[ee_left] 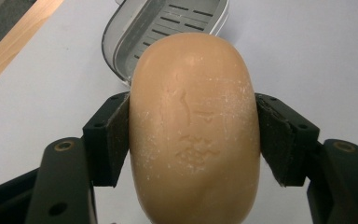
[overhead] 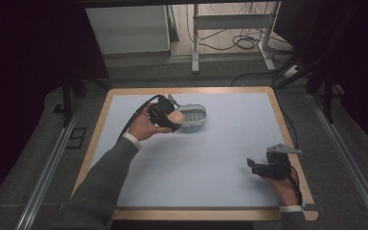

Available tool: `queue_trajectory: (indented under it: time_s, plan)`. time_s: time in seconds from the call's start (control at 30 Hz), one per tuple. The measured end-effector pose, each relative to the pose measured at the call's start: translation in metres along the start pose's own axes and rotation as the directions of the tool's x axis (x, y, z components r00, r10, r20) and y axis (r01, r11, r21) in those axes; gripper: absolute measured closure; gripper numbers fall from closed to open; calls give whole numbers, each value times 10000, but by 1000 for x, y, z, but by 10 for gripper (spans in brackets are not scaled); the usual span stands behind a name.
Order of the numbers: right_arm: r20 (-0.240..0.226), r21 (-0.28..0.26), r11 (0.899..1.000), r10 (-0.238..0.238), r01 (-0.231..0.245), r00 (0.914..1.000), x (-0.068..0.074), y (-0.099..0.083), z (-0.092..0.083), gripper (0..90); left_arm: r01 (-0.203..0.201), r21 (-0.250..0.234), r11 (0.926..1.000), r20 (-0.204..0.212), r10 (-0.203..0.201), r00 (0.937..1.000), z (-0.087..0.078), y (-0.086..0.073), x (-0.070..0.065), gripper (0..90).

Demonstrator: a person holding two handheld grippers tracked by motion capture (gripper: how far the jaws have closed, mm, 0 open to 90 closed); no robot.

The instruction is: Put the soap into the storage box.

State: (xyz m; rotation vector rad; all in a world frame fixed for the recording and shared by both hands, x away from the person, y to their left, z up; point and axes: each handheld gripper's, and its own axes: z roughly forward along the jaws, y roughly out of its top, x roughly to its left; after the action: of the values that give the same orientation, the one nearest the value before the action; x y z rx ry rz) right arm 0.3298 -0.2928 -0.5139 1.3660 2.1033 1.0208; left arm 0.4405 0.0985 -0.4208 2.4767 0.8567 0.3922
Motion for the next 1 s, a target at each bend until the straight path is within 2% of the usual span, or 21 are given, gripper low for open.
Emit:
queue_trajectory:
  time_s: [1.0]
  plan:
    - [57, 90, 10000, 30, -31, 10000, -2, -2, 2, 134, -391, 198, 9990, -37, 392, 9992, 14, 22, 8, 326]
